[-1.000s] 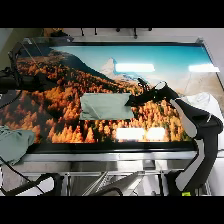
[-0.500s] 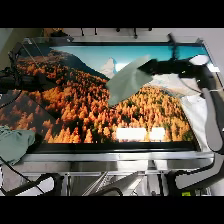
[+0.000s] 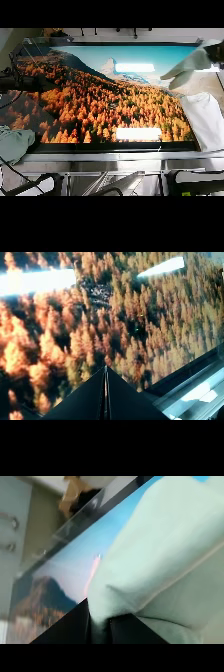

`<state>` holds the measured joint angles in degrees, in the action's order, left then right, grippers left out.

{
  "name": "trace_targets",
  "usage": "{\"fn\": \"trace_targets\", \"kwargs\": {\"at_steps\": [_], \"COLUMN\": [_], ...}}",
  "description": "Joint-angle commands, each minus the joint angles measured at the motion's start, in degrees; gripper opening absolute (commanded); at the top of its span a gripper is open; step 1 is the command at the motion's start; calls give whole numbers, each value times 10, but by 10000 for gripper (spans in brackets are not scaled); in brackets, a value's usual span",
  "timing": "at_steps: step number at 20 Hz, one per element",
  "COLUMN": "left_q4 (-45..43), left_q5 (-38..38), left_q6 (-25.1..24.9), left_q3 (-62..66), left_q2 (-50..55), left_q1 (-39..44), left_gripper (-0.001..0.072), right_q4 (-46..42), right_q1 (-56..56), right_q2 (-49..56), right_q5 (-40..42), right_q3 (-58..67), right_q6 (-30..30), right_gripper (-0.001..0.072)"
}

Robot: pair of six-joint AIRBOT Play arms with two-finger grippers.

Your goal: Fold the shirts.

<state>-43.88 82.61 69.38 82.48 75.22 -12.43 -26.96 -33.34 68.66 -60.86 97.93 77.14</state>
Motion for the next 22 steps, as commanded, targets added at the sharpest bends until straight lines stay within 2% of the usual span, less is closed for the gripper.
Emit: {"fn": "trace_targets", "kwargs": {"at_steps": [1,5,12,16,22], "left_q4": [-1,-1,-1,-1,-1], "left_q5": [6,4,9,10,20], "left_q6": [0,0,-10,-10,-10], "left_q3": [0,0,0,0,0], "left_q2": [0,0,0,0,1], "left_q1": [0,0,0,0,0], "left_gripper": [13,12,13,13,13], "right_q4": [-5,-61,-287,-410,-513], "right_q1": [-71,-105,-146,-195,-234], "right_q2": [-12,-57,-122,-150,-164], "right_q5": [-1,-17,-206,-323,-384], "right_q3": [1,1,1,-9,-111], "right_q6": [72,143,278,292,291], "right_gripper": [24,24,24,23,25]}}
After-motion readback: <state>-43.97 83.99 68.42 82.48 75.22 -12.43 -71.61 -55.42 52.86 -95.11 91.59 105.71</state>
